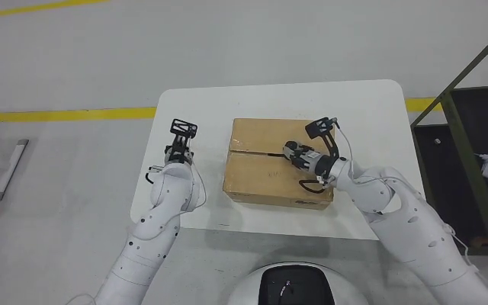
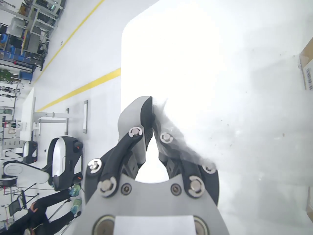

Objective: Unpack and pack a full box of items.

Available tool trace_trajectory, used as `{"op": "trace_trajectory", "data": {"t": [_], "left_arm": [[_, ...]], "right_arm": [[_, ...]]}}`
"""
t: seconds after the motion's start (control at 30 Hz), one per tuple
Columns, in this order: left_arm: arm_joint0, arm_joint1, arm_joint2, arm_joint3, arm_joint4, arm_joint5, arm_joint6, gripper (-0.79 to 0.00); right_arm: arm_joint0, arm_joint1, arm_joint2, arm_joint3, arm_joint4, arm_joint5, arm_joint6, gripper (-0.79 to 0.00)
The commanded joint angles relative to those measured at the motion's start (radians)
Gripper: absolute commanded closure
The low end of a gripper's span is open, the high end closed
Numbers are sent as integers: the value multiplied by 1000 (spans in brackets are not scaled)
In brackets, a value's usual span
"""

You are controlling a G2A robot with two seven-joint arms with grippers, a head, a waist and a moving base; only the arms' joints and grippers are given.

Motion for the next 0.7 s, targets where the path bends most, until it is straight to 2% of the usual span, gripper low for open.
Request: {"op": "trace_trajectory", "data": {"t": [0.0,0.13,0.23,0.27,0.4,0.47,0.5,0.57,0.67], "left_arm": [[1,0,-8,-38,36,-14,-4,0],[-9,-5,-27,-94,35,-37,-16,-9],[-24,-12,-31,-120,30,-56,-13,-157],[-29,-15,-30,-126,26,-63,-10,-246],[-47,-29,-12,-124,25,-79,7,-425],[-58,-37,2,-116,28,-81,21,-391],[-65,-41,10,-117,30,-81,28,-403],[-76,-50,21,-115,32,-79,38,-582],[-92,-62,26,-115,27,-69,46,-613]], "right_arm": [[-1,0,0,0,-1,-2,2,0],[-2,0,1,2,0,-4,3,0],[-3,0,1,2,-3,-5,7,0],[-3,0,1,2,-4,-5,8,0],[-4,0,2,2,-6,-7,6,0],[-4,-1,2,2,-7,-8,5,0],[-4,-1,4,2,-6,-8,4,0],[-4,0,6,2,-6,-8,2,0],[-7,0,11,2,-7,-8,1,0]]}}
